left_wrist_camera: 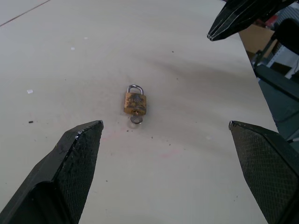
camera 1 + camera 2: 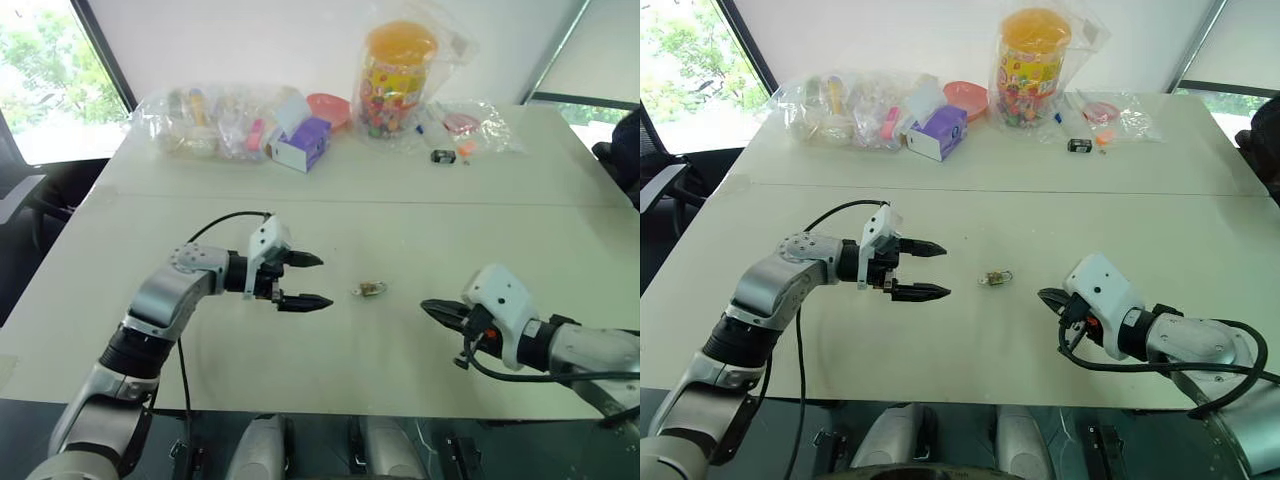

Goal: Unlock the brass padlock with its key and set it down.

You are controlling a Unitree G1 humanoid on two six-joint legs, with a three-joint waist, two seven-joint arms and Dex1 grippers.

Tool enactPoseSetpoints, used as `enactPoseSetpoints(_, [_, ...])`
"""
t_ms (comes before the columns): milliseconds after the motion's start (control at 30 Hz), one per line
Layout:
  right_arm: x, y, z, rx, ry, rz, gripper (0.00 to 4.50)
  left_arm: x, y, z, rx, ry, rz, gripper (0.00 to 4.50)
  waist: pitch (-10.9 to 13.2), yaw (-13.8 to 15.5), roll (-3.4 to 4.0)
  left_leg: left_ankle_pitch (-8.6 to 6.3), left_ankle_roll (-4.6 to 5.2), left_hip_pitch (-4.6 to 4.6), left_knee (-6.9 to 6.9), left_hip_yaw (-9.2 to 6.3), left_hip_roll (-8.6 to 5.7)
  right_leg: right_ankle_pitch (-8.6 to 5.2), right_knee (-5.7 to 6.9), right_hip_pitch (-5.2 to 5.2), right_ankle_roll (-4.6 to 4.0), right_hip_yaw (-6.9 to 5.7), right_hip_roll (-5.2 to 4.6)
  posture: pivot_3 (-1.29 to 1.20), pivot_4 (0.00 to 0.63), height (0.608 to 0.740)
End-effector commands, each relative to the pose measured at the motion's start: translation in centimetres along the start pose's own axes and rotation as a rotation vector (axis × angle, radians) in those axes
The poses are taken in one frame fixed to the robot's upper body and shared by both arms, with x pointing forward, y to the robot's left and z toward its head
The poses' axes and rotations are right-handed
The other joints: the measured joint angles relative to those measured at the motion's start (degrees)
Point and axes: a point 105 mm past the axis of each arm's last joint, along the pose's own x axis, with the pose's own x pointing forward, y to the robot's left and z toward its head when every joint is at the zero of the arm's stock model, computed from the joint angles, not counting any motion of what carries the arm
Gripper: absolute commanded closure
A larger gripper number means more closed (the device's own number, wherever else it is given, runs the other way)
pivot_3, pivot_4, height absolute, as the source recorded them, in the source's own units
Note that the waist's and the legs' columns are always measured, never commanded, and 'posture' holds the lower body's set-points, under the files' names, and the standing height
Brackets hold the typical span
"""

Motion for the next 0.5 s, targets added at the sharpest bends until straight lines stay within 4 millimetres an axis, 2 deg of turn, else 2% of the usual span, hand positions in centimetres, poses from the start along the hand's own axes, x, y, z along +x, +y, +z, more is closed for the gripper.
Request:
enactPoseSetpoints(33, [-0.23,-0.04,1.05,-0.041,-0.027,0.0,4.5,-0.25,0.14,1.74,0.043,-0.039,-0.011,0.02,0.0,0.1,-0.03,0.0,0.0,0.0,0.0,-0.01,0.0,0.0,0.0,0.0,0.0,-0.01,0.0,0.0,0.15,0.735])
enactPoseSetpoints(233, [0.01,-0.11,1.51,-0.062,-0.036,0.01,4.5,-0.16,-0.59,2.28,0.035,-0.054,-0.047,0.02,0.0,0.0,-0.03,0.0,0.01,-0.01,0.0,-0.02,0.01,0.0,-0.01,0.0,0.0,0.0,-0.01,0.0,0.15,0.735])
enactPoseSetpoints(500, [0.15,-0.31,1.72,-0.066,-0.031,0.024,4.5,-0.2,-0.37,2.43,0.037,-0.053,-0.039,0.02,0.0,0.0,-0.02,0.0,0.01,-0.01,0.0,-0.01,0.01,0.0,0.0,0.0,0.0,0.0,-0.01,0.0,0.15,0.735])
